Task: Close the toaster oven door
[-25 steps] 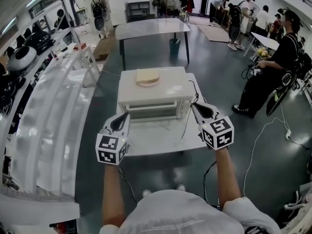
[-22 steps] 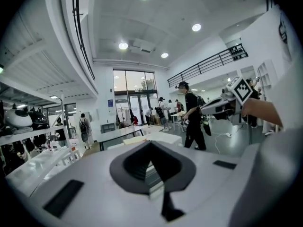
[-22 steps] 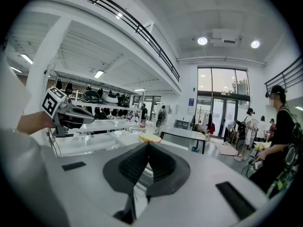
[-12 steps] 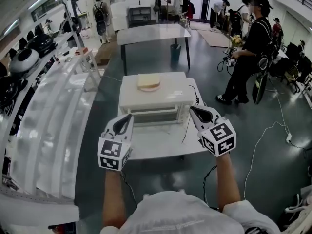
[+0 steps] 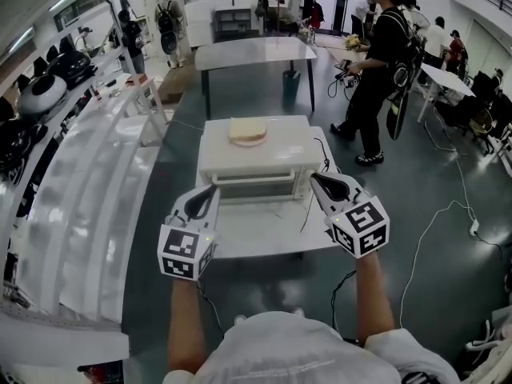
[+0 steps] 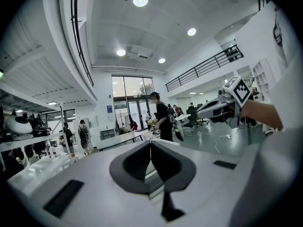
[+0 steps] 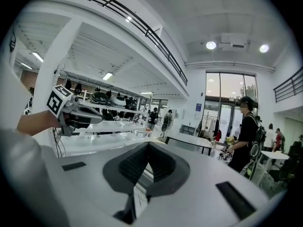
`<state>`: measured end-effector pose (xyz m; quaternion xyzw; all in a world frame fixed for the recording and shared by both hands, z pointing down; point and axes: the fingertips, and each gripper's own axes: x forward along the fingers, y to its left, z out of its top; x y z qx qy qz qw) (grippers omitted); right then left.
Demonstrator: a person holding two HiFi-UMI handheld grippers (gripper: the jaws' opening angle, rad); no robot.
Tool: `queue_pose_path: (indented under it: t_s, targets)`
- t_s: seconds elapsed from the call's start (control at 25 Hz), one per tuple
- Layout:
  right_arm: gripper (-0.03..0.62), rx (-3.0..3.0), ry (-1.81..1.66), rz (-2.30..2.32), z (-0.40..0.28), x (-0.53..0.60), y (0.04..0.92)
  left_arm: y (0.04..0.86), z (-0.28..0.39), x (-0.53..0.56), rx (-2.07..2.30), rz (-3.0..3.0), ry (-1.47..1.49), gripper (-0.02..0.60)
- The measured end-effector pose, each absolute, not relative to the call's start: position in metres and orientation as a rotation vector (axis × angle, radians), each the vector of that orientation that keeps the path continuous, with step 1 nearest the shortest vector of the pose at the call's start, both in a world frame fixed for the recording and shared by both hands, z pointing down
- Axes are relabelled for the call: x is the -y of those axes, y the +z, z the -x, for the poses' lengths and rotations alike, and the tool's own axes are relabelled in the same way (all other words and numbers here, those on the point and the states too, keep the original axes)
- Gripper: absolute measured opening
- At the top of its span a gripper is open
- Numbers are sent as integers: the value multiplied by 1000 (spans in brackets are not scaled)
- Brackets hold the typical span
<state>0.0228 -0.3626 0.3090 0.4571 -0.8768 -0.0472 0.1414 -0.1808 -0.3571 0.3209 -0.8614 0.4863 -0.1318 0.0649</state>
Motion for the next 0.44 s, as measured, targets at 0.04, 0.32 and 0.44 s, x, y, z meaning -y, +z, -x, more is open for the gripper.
queue_pose_path:
  t_s: [0.04, 0.32, 0.44]
  targets:
    - [15, 2532, -135, -1321, -23, 362, 308, 320, 181, 356, -1469, 2598, -398, 20]
    - [15, 2531, -137, -1325, -22, 360, 311, 320, 181, 353, -1468, 2592, -398, 20]
    - [15, 2526, -137, -1327, -23, 359, 312, 321, 182, 352, -1470, 2595, -399, 20]
